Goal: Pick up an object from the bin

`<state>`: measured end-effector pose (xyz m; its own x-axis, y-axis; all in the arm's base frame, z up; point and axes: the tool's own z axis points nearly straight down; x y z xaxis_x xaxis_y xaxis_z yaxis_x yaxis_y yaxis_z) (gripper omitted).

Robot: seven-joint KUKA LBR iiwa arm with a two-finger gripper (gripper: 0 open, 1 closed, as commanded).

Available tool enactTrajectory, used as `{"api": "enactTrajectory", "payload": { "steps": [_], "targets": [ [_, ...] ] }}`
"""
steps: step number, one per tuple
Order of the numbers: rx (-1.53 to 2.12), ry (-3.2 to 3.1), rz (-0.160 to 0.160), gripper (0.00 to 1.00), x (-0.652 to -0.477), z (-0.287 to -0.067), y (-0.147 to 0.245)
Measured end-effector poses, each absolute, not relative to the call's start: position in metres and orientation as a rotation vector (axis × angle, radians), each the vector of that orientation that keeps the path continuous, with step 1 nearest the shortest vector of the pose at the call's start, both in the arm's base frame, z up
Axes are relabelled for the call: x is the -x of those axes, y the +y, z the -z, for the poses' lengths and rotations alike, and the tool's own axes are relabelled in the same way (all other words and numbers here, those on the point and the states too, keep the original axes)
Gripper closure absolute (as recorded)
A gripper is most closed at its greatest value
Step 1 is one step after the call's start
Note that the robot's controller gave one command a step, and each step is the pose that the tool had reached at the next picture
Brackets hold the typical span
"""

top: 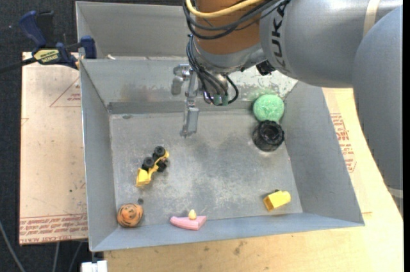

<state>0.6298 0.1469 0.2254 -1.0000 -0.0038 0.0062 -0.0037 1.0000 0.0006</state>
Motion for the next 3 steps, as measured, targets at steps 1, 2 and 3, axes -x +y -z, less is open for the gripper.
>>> {"api": "enactTrajectory", "payload": {
  "steps": [1, 2, 3],
  "targets": [
    [-0.002, -3.143, 0.003, 0.00, -0.631, -0.231, 0.146],
    [0.007, -3.148, 0.003, 0.00, -0.598, -0.178, 0.172],
    [0.039, -3.134, 0.001, 0.00, -0.572, -0.151, 0.180]
  ]
}}
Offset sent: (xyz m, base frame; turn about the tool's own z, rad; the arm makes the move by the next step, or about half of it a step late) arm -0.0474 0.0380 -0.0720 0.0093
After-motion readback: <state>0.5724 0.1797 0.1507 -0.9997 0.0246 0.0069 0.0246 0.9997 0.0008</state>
